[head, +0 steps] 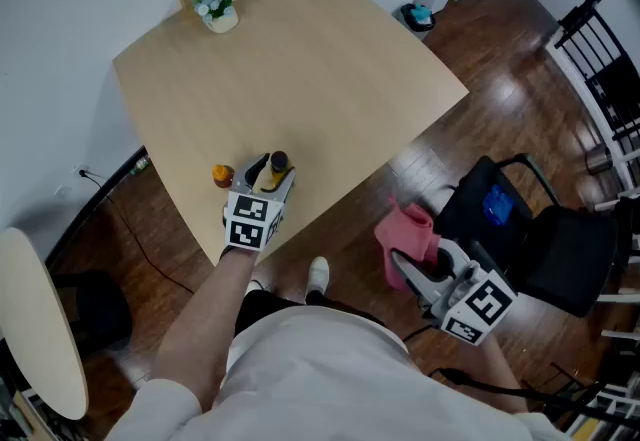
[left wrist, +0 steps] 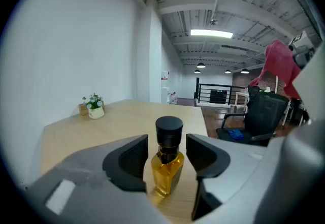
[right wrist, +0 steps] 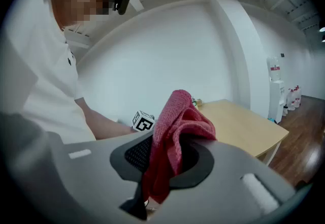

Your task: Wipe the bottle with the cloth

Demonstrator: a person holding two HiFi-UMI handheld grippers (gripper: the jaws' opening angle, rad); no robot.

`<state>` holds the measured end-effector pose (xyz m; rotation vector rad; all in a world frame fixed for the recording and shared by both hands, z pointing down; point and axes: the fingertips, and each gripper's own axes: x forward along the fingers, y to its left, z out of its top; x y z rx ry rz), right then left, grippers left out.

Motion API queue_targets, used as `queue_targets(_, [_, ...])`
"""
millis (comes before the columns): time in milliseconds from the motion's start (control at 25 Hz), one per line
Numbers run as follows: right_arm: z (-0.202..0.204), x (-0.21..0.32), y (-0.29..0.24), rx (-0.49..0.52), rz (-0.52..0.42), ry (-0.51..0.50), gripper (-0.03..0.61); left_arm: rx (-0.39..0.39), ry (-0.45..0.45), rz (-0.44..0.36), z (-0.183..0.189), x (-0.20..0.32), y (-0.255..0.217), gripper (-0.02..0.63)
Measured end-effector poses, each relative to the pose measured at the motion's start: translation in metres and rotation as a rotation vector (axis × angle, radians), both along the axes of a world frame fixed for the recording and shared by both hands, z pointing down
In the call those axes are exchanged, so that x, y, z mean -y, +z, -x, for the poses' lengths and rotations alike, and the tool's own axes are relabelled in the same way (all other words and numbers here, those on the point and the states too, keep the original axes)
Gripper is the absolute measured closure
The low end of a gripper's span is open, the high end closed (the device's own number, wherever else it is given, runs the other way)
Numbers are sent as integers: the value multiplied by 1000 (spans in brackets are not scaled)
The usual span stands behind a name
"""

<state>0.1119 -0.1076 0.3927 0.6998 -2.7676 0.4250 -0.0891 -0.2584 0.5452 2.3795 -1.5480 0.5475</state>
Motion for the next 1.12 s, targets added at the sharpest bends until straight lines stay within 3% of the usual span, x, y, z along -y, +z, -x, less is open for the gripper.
queue_targets(120, [-5,9,-4,-2,0,8,502,-30,-5,33,-1,4,11,371])
queue_targets(240, [-6,14,-6,-3,1,8,502,-47,34,36,-8,5,13,446])
queue_targets(480, [17,30,-10,13,-26,-3,502,-60,88,35,-13,0,-1,462])
queue_targets(880, [146,55,-58,22,-206,-238,502,-9,300,-37,-35,-35,-82,462])
queue_targets(1120, [203,57,-40,-137,-235,-353,502,60,402,-64,-34,-54,-98,462])
